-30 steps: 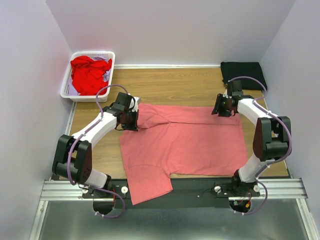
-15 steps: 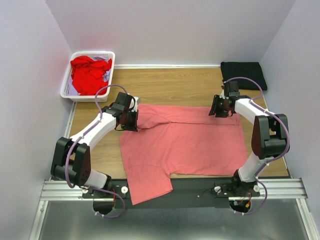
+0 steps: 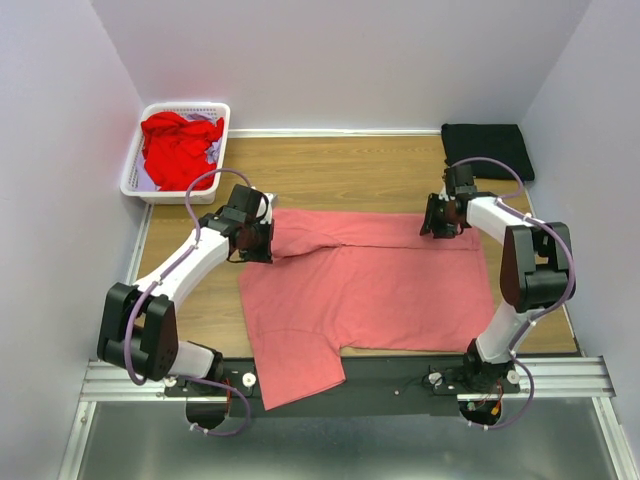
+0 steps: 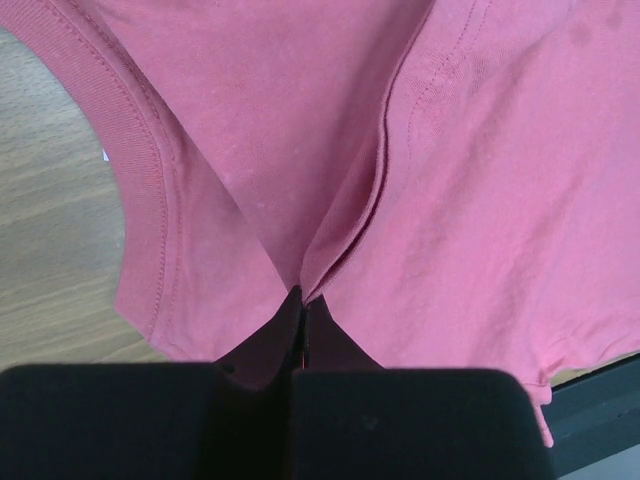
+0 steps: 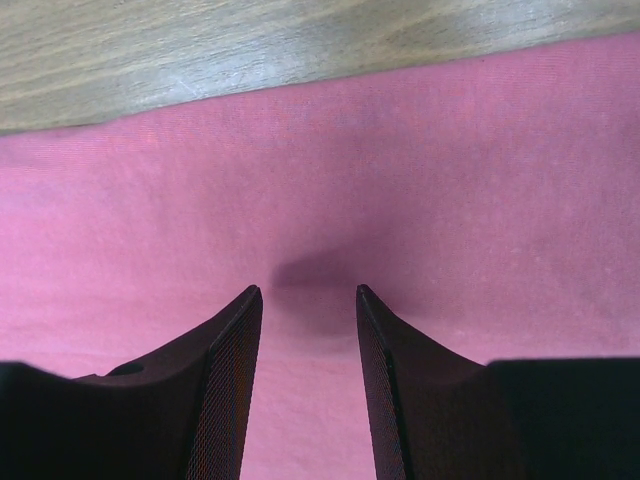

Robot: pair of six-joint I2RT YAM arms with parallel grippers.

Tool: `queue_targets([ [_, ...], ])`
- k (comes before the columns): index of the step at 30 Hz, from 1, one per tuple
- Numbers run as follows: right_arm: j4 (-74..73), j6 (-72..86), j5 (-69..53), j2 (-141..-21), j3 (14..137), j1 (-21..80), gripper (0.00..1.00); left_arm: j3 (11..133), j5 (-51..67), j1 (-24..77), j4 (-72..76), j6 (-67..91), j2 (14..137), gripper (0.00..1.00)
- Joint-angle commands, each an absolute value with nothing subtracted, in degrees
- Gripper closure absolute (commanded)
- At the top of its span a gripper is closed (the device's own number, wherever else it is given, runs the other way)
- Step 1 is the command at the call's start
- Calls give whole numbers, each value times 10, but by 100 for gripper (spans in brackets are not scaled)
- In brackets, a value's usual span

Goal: Fold and stack the t-shirts
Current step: Fold the tshirt

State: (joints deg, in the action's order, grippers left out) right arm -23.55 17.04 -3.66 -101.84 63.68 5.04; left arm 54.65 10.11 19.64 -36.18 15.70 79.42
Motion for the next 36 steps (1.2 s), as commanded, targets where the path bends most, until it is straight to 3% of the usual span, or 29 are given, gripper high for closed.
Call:
queue_targets([
  [1,-225,168,-21,-1037,636,53,50,533,105,200,-365,162,787,100],
  [8,-217,142,-95,-1026,634,54,50,511,114,199,-336,158,807,100],
  [15,-204,99,-220,-1019,654,97,48,478,143,201,-311,163,823,90],
  [21,-183,83,-347,-1056,693,155,46,458,135,201,-302,185,798,72],
  [22,-170,86,-371,-1067,701,171,45,457,128,201,-303,188,788,61],
  [23,-164,88,-382,-1074,706,179,45,456,124,200,-302,190,782,57],
  [27,-128,103,-427,-1112,746,220,44,462,93,200,-296,208,746,48],
  [36,-120,115,-473,-1236,858,282,44,458,86,156,-255,247,675,45],
])
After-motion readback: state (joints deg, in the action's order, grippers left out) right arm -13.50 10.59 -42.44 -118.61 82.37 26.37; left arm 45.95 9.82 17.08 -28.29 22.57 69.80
